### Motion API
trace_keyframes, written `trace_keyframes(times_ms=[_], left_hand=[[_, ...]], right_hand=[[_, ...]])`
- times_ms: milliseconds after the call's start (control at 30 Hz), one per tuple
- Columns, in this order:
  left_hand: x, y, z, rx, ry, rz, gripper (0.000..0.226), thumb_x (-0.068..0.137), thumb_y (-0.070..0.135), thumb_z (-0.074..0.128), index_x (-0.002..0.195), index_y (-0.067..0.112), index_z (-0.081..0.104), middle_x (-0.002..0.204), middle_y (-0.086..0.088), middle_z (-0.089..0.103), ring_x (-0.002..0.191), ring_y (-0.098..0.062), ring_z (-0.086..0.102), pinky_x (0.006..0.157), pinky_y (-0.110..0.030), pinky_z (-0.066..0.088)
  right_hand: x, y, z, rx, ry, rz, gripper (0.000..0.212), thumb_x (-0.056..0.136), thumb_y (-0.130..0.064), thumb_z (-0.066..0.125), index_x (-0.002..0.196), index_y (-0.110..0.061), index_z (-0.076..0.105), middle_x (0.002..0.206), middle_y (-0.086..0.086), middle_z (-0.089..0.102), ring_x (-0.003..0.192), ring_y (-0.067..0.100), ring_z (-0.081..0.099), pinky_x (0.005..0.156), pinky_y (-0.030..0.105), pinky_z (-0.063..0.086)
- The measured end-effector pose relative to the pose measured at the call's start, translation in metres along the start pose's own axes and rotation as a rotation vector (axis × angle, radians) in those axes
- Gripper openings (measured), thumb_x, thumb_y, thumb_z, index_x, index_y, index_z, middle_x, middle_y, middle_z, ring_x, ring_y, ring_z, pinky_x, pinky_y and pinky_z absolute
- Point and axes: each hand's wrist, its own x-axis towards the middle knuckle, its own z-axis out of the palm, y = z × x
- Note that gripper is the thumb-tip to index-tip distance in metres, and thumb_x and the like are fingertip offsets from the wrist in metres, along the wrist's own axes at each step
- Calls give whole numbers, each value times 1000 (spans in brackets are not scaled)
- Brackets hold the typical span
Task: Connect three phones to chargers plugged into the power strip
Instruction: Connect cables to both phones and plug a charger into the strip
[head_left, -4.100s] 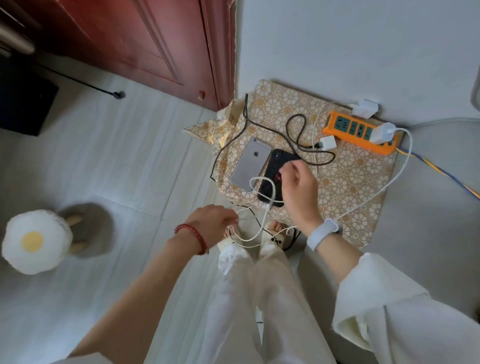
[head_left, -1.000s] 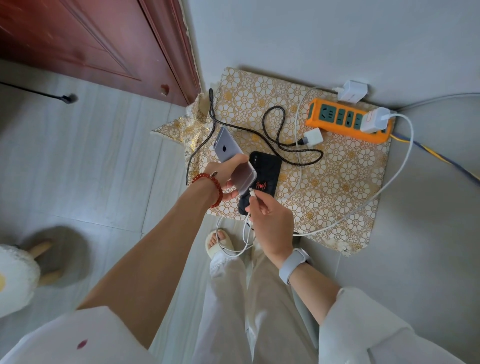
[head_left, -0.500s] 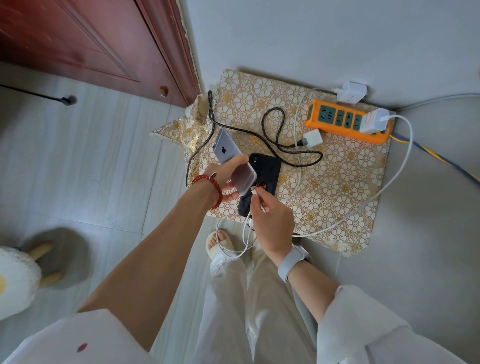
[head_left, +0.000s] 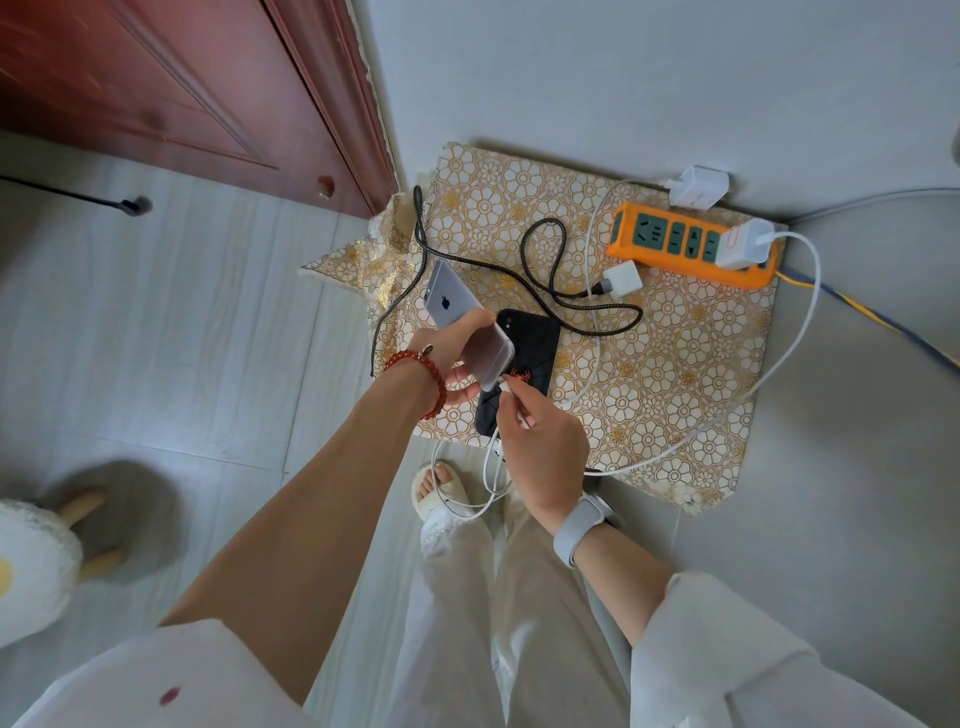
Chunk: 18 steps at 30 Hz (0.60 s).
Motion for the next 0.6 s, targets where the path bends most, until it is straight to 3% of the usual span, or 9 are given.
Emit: trace_keyframes(times_ms=[167,333,500,600], left_hand=[[0,0,0,-14,1,-9,48,73,35,68,110,10,51,82,-3,56,76,-16,58,64,-32,53],[2,0,0,-12,1,-11,46,73,35,69,108,11,51,84,-3,57,75,-16,58,63,-32,53],[3,2,-1,-25,-17,-19,51,72,35,69,112,10,50,88,-4,58,76,-16,59,63,-33,55],[4,2,-1,-23,-19,-21,53,72,36,69,114,10,49,91,-5,58,77,-17,59,65,-33,55]], right_hand=[[1,-2,0,33,0,-3,24,87,-21,51,102,-18,70,65,6,71,50,19,56,49,26,43],[2,-2,-2,57,23,-17,23,86,-19,51,98,-18,70,55,10,65,47,27,55,45,38,48],[3,0,-1,43,17,-5,23,86,-19,52,99,-19,71,54,5,64,43,17,45,44,28,38],[4,0,-2,29,1,9,22,87,-17,53,101,-18,70,61,6,68,48,17,49,47,26,40]])
